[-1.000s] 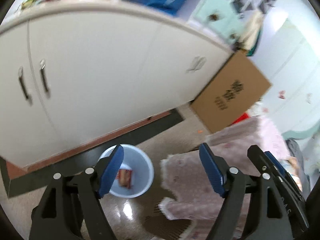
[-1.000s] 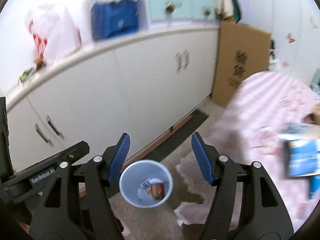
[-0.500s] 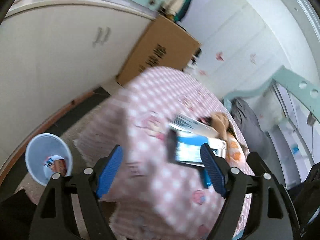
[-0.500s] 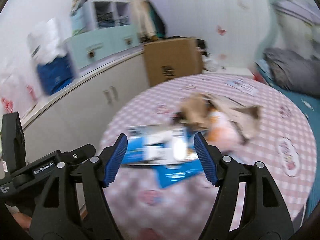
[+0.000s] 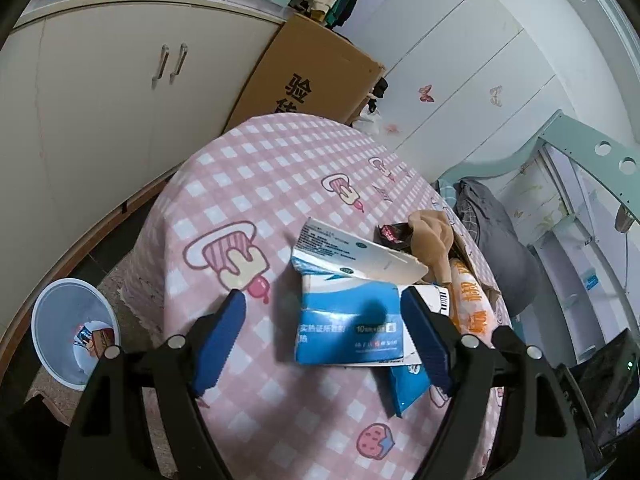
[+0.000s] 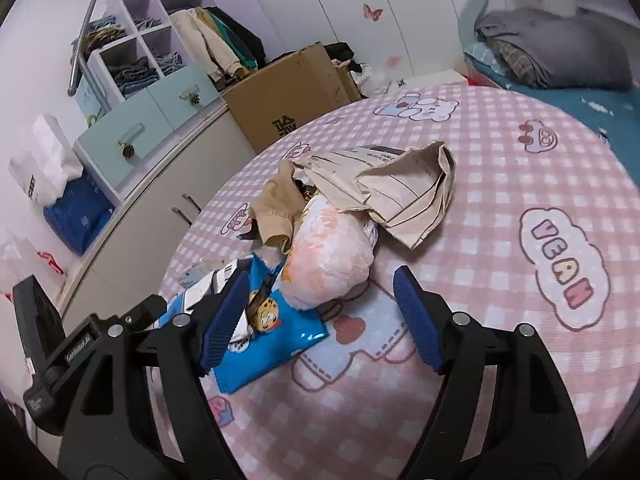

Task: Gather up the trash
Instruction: 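Grasp the white plastic bag with the right tool while the left tool grasps the medicine box, then carry both items over the wastebasket and open both tools to drop them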

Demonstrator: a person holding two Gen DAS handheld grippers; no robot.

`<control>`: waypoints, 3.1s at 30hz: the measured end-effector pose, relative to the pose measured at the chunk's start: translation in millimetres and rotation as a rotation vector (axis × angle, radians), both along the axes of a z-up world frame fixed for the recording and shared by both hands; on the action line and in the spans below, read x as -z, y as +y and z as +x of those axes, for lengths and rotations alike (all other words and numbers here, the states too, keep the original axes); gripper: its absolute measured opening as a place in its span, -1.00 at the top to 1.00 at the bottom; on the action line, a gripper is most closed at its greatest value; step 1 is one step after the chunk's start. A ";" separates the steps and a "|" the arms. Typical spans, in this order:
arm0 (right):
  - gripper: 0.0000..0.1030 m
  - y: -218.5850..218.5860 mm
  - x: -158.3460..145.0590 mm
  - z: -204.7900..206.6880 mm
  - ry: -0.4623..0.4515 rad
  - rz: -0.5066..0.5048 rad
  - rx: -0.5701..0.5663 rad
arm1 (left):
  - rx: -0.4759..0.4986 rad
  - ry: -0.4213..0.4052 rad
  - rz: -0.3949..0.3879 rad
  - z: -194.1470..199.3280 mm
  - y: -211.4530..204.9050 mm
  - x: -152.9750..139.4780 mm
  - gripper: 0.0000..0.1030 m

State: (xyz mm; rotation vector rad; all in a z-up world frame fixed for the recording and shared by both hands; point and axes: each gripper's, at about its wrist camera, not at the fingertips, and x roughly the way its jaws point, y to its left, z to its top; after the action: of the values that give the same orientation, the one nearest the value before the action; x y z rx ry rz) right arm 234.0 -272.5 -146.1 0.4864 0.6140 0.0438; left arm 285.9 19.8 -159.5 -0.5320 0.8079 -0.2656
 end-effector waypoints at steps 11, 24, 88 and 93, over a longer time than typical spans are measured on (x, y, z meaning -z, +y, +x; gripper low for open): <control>-0.15 -4.9 4.6 26.7 0.029 0.066 0.004 | 0.094 0.003 -0.019 -0.1 -15.9 6.1 -0.08; 0.36 7.8 0.9 16.9 -0.001 0.067 -0.072 | 0.081 -0.038 -0.017 -6.5 -13.4 3.3 -0.05; 0.35 397.2 223.2 68.3 0.401 -0.289 -0.756 | -0.568 0.458 0.229 -36.8 296.9 236.6 -0.39; 0.34 400.2 229.4 66.3 0.412 -0.285 -0.761 | -0.568 0.469 0.218 -45.6 294.3 239.1 -0.39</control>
State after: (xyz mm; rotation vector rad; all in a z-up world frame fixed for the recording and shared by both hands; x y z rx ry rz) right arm 300.4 127.7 -375.6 -0.0433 1.1656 0.5813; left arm 240.3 314.1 -398.6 -0.6024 1.0833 0.4843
